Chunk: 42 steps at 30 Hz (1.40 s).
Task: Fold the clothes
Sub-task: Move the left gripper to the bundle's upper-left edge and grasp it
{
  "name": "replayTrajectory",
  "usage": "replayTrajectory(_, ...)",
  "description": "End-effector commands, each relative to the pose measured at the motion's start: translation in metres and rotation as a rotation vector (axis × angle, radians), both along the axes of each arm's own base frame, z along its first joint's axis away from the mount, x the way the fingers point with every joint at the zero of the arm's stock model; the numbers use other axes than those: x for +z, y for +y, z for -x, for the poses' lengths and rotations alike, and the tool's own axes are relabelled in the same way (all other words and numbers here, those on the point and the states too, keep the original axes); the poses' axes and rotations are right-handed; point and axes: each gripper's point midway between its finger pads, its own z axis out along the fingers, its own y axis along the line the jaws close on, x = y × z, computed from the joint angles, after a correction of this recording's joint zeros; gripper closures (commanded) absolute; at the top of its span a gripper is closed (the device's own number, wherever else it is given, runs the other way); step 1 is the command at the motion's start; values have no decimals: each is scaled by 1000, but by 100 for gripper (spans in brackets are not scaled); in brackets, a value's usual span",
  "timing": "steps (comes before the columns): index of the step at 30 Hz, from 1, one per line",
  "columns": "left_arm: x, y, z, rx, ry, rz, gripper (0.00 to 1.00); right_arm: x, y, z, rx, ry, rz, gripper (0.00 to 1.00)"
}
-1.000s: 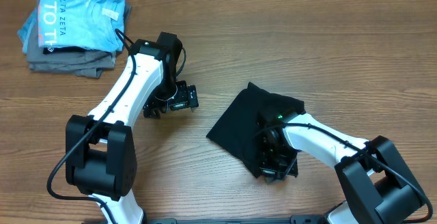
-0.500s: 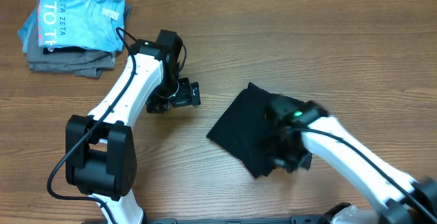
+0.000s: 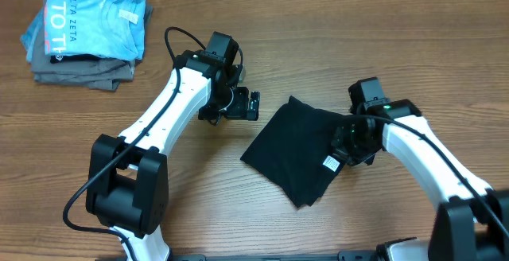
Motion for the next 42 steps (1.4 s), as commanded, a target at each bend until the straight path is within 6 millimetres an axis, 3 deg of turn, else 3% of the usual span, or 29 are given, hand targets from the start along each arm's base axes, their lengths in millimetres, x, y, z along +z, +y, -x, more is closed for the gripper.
replayTrajectory(1, -1, -4, 4, -33, 3, 6, 0, -25, 3, 13, 30, 76, -22, 90)
replayTrajectory(6, -2, -2, 7, -47, 15, -2, 0, -38, -3, 27, 28, 165, 15, 93)
replayTrajectory(15, -1, -3, 6, -81, -3, 0, 0, -32, -45, 67, -43, 332, 252, 96)
replayTrajectory(19, 0, -7, 0, -107, -35, 21, 0, -21, -46, 67, -64, 338, 265, 96)
replayTrajectory(22, 6, -25, 0, -199, -60, 120, 0, -3, -42, 59, -68, 302, 240, 95)
replayTrajectory(24, 11, -37, 1, -265, -76, 193, 0, 14, -41, 54, -65, 266, 231, 79)
replayTrajectory(25, 12, -42, 1, -300, -89, 225, 0, 24, -41, 53, -64, 248, 227, 48)
replayTrajectory(27, 12, -46, -1, -323, -106, 246, 0, 36, -40, 52, -67, 225, 220, 0)
replayTrajectory(32, 1, -60, 1, -385, -87, 327, 0, 58, -32, 53, -66, 166, 155, 0)
replayTrajectory(42, -43, -80, 20, -432, 65, 476, 0, 81, -28, 49, -73, 37, 106, 0)
